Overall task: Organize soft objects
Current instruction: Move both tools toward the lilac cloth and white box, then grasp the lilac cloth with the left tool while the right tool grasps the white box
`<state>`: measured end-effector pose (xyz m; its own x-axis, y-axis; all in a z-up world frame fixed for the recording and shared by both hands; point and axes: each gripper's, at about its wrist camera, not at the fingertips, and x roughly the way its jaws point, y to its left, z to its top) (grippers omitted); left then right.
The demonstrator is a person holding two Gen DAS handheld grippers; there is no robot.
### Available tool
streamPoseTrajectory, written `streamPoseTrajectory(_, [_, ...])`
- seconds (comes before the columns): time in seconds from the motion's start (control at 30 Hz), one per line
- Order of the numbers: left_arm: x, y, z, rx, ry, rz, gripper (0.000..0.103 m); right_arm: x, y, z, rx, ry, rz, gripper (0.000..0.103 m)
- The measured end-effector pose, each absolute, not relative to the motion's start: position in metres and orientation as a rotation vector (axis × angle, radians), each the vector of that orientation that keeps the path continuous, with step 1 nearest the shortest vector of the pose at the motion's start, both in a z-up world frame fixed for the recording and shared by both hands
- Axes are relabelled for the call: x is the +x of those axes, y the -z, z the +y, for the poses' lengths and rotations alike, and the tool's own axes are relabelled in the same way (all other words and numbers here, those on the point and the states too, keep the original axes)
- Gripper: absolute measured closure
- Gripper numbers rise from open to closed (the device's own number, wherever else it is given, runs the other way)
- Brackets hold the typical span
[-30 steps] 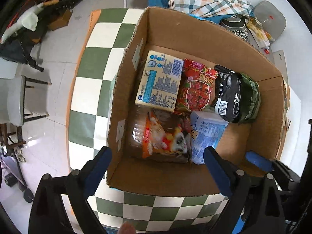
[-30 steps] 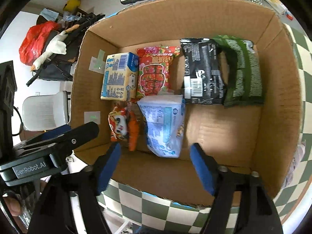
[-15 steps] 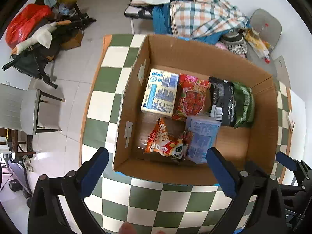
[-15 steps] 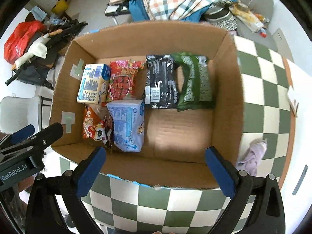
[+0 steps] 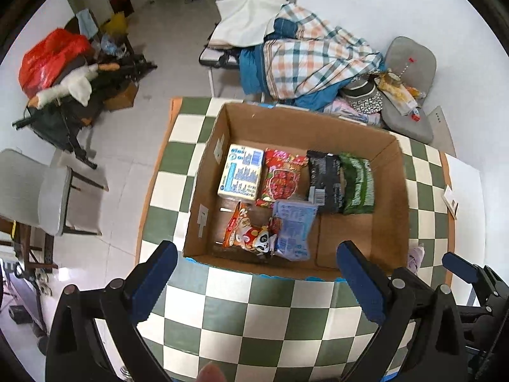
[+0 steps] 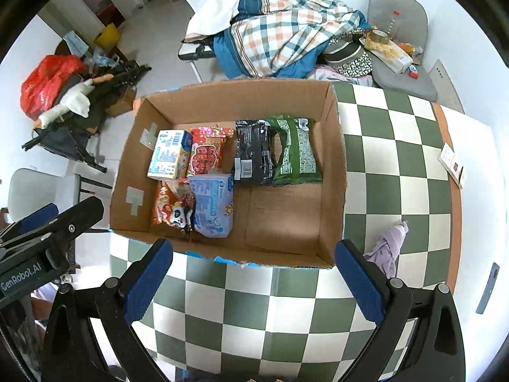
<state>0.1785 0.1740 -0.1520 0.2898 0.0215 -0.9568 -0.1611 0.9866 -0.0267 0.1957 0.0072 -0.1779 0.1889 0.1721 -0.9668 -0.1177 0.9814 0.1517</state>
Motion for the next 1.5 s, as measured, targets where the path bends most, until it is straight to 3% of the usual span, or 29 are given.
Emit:
streamPoseTrajectory(0.2, [0.177,0.134,0.131,-0.078,-0.084,1.242,0.0,0.188,0.162,-0.031,0.141,-0.237,1.337,0.0])
streamPoseTrajectory(0.43, [0.188,0.151,0.01,-0.112,0.086,1.32,0.0,0.178,0.159,-0.142,0.151,-0.126,1.357,0.0])
streamPoseTrajectory(0.77, [0.213,0.275,-0.126,-0.197,0.19,1.638,0.001,0.188,0.218,-0.305,-0.034,0.028,1.536,0.0])
streamPoseTrajectory(1.17, [0.217,0.382,-0.183,-0.053,0.159,1.877,0.001,0.261,0.299,-0.379,-0.047,-0.029,1.631,0.0])
streamPoseTrajectory(1.27, [0.222,0.402,-0.191,-0.037,0.152,1.933,0.015,0.292,0.313,-0.384,-0.059,-0.047,1.639,0.0])
streamPoseTrajectory(1.4, [0.234,0.406,-0.2,-0.027,0.141,1.949,0.059,0.331,0.331,-0.392,-0.087,-0.07,1.658,0.0])
streamPoseTrajectory(1.5, [0.247,0.399,-0.205,-0.039,0.14,1.912,0.065,0.358,0.346,-0.395,-0.152,-0.099,1.679,0.0])
